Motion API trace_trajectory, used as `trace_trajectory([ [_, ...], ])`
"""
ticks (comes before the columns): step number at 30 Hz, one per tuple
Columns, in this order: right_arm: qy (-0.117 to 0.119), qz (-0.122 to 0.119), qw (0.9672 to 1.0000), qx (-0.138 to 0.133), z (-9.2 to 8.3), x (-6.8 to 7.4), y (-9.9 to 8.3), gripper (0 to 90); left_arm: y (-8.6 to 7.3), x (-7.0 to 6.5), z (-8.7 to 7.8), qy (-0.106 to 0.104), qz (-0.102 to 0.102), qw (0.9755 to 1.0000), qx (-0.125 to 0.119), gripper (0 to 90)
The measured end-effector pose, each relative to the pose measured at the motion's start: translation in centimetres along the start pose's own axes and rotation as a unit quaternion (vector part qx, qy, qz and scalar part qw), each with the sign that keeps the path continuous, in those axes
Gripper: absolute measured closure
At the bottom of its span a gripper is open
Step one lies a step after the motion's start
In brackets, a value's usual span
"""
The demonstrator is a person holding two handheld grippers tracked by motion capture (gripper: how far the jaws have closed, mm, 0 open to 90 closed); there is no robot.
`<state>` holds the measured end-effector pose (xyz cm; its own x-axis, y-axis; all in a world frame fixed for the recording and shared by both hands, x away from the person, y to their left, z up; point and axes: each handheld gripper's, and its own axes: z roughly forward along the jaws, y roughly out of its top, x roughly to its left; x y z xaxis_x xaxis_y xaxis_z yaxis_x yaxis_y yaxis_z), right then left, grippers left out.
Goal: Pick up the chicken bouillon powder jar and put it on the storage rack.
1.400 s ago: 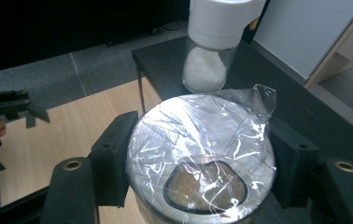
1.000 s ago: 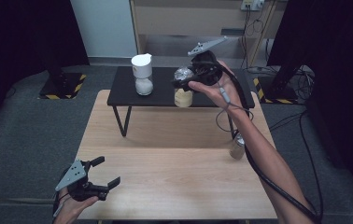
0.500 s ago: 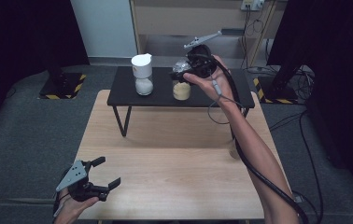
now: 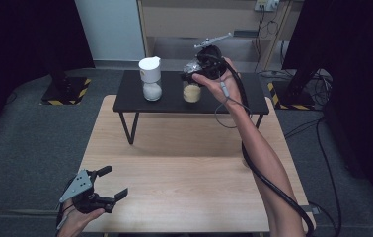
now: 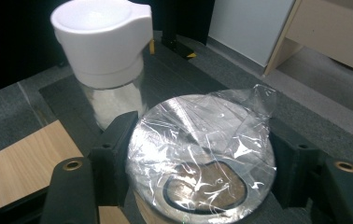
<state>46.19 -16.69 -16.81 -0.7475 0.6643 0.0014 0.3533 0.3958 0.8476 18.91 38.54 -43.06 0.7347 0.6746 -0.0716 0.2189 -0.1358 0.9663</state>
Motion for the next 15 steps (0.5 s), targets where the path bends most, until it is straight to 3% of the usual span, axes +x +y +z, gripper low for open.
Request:
trace_trajectory([
  [15, -0.007, 0.014, 0.9999, 0.007, 1.6, -0.5, -0.3, 35.2, 0.0, 0.1, 0.1, -0.003, 0.0, 1.0, 0.001, 0.1],
])
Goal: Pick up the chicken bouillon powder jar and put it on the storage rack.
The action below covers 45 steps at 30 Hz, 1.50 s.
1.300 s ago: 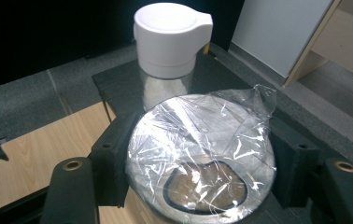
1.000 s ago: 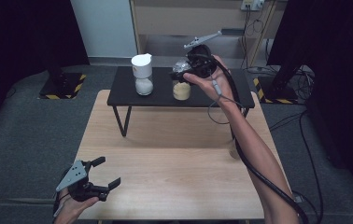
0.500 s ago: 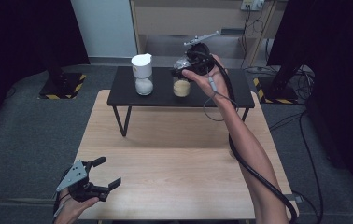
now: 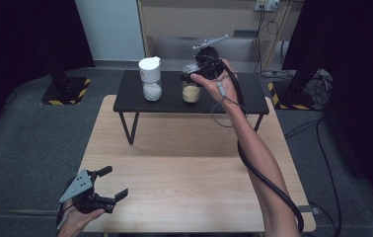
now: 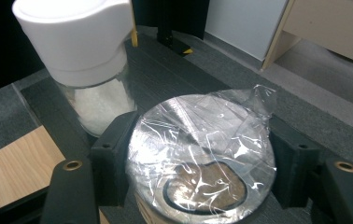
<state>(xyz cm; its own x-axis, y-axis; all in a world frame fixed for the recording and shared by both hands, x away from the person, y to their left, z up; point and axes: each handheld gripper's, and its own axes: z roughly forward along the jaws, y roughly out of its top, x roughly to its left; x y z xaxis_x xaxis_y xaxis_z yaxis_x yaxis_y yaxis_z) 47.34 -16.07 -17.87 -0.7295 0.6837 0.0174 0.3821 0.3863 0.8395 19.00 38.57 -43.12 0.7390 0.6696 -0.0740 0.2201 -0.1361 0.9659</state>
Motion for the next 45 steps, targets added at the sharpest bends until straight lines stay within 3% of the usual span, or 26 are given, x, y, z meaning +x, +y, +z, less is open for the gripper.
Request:
trace_trajectory([
  [15, -0.003, 0.004, 1.0, 0.006, 0.7, -0.2, -0.5, 35.1, 0.0, 0.0, 0.0, -0.001, 0.0, 1.0, 0.0, 0.2],
  [28, -0.001, 0.002, 1.0, -0.004, 0.7, -0.3, -1.1, 34.8, 0.0, 0.0, 0.1, -0.003, 0.001, 1.0, 0.002, 0.2],
  [32, 0.011, 0.01, 0.9999, -0.008, 0.7, -0.7, -1.3, 26.3, 0.0, 0.0, 0.0, -0.002, 0.0, 1.0, 0.001, 0.2],
  [36, 0.006, 0.0, 0.9997, -0.024, 0.3, -0.2, -1.3, 15.7, 0.1, 0.0, 0.1, -0.002, 0.001, 1.0, 0.002, 0.2],
  [38, -0.008, -0.012, 0.9993, -0.033, -0.1, 0.4, -1.2, 13.0, 0.1, 0.0, 0.0, -0.002, 0.001, 1.0, 0.002, 0.1],
  [45, -0.014, -0.017, 0.998, -0.059, -2.4, 0.5, -1.0, 9.1, 0.1, 0.0, 0.0, -0.002, 0.001, 1.0, 0.003, 0.1],
])
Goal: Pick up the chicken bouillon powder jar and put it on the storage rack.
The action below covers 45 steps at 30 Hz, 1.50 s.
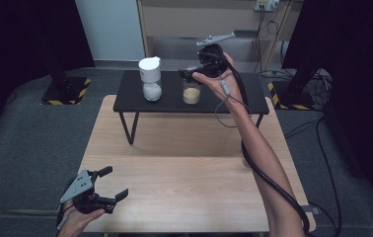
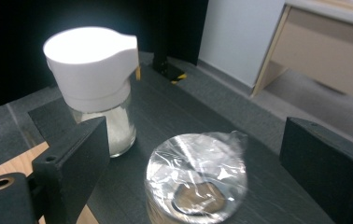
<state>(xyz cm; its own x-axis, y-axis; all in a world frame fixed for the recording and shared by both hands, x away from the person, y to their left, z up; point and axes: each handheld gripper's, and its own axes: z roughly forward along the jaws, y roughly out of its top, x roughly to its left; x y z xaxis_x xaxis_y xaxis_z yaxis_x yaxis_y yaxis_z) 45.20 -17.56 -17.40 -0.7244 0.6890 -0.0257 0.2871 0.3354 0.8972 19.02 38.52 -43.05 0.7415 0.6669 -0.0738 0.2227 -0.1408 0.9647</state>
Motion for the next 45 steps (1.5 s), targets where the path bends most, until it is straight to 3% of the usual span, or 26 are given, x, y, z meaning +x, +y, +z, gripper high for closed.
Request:
trace_trajectory([
  [9, 0.001, -0.01, 0.9998, -0.019, -3.4, -0.3, 0.2, 9.2, 0.0, 0.0, 0.0, 0.002, 0.0, 1.0, 0.001, 0.1],
  [23, 0.021, -0.046, 0.998, -0.037, -8.8, 0.9, -0.6, 8.9, 0.0, -0.1, 0.0, 0.007, 0.0, 1.0, 0.001, 0.2],
  [32, 0.037, -0.053, 0.9964, -0.054, -11.8, 1.5, -2.8, 8.9, 0.1, -0.2, 0.0, 0.006, 0.001, 1.0, 0.003, 0.1],
  [45, 0.043, -0.065, 0.9952, -0.059, -15.5, 2.7, -6.3, 8.9, 0.1, -0.2, 0.1, 0.004, 0.002, 1.0, 0.005, 0.1],
])
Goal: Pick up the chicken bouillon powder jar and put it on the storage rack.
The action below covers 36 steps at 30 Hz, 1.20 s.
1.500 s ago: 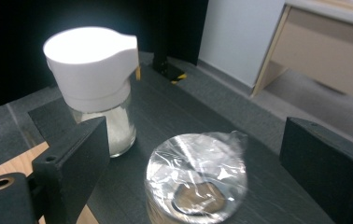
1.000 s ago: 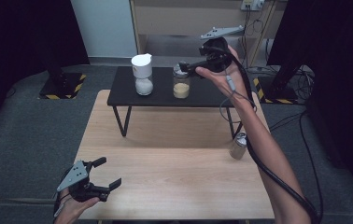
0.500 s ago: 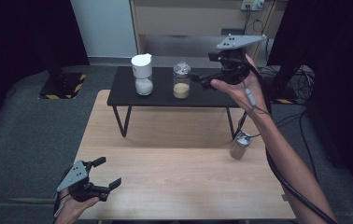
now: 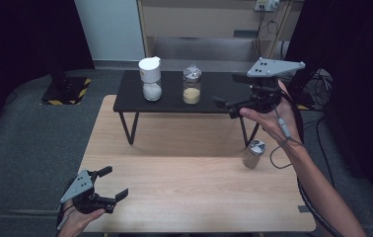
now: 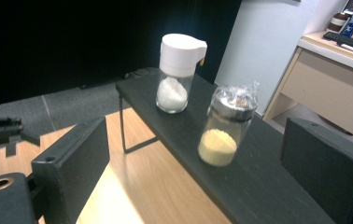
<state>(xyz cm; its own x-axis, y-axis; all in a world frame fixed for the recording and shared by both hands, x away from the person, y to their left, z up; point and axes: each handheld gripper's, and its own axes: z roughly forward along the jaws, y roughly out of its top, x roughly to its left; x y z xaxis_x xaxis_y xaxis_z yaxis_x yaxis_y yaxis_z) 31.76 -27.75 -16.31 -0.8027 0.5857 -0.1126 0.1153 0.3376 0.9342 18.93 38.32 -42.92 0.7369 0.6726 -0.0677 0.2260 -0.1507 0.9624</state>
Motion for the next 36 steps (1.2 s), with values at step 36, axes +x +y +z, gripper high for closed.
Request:
trace_trajectory([
  [36, -0.02, 0.026, 0.9992, -0.024, -8.6, 7.0, -14.1, 7.9, -0.2, -0.2, -0.2, 0.0, 0.004, 0.9999, -0.01, 0.2],
])
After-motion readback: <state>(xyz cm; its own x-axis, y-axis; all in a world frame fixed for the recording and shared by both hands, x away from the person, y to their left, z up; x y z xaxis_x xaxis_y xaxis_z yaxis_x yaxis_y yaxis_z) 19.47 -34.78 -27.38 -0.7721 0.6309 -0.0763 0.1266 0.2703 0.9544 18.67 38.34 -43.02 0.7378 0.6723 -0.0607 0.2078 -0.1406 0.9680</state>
